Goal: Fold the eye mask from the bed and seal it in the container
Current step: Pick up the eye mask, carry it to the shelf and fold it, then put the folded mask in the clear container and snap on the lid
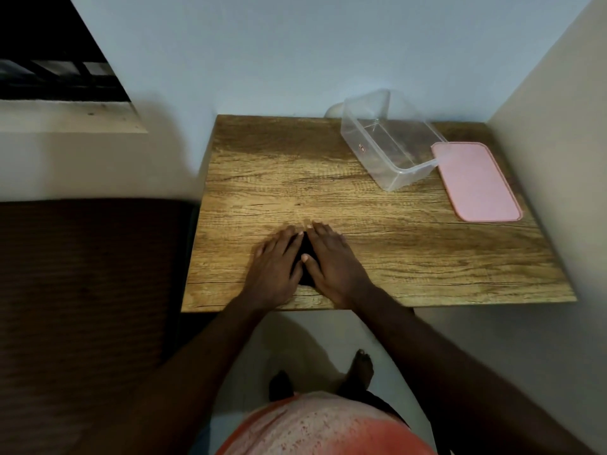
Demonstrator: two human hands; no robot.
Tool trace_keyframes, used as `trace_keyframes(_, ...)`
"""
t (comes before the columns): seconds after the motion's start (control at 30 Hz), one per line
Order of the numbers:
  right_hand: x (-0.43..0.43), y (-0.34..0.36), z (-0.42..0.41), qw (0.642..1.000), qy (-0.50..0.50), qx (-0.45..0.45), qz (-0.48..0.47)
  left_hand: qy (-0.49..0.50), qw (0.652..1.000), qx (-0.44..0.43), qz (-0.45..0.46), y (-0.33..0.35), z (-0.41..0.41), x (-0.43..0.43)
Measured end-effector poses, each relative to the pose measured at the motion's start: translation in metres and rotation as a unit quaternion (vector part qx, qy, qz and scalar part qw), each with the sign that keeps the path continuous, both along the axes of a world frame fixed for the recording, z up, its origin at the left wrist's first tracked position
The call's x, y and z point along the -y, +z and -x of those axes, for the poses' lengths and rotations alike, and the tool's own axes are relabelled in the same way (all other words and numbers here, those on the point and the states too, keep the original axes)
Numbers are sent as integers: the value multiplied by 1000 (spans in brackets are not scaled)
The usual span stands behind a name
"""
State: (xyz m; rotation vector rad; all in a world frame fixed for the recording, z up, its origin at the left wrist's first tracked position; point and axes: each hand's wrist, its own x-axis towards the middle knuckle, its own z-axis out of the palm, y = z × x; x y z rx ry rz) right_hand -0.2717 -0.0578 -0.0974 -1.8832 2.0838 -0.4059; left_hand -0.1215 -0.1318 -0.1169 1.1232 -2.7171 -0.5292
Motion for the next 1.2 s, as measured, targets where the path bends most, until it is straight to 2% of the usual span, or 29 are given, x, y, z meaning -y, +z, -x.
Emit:
trace_keyframes(0.07, -3, -10, -2, 998, 18, -51, -18, -15, 998, 54, 11, -6, 0, -2)
trace_keyframes(0.13, -9, -17, 3, 996, 18, -79, -27, -14, 997, 69, 21, -10, -1, -3)
trace_keyframes(0.3, -17, -20, 28, 995, -59, -64, -56, -9, 998, 54, 38, -14, -1, -4)
trace_keyframes(0.37, -14, -16, 23, 996, -41, -71, -38, -6, 998, 48, 41, -14, 0, -5)
trace_keyframes(0.47, -18, -20, 10, 995, 48, -85, -27, -10, 997, 55, 45, -13, -2, -6)
trace_keyframes(0.67, -26, -22, 25, 996, -30, -71, -43, -4, 998, 40, 52, -14, -2, -6)
trace_keyframes(0.83, -31, -20, 12, 997, 22, -70, -25, -9, 998, 37, 57, -15, -2, -6)
trace_keyframes(0.93, -37, -25, 19, 997, -5, -72, -32, -6, 998, 24, 60, -17, -3, -6)
trace_keyframes(1.07, -38, -22, 24, 998, -15, -45, -40, -5, 999, -5, 50, -17, -6, -5)
trace_keyframes(1.2, -36, -7, 28, 998, -49, 50, 3, 23, 997, -80, -9, -10, -4, 0)
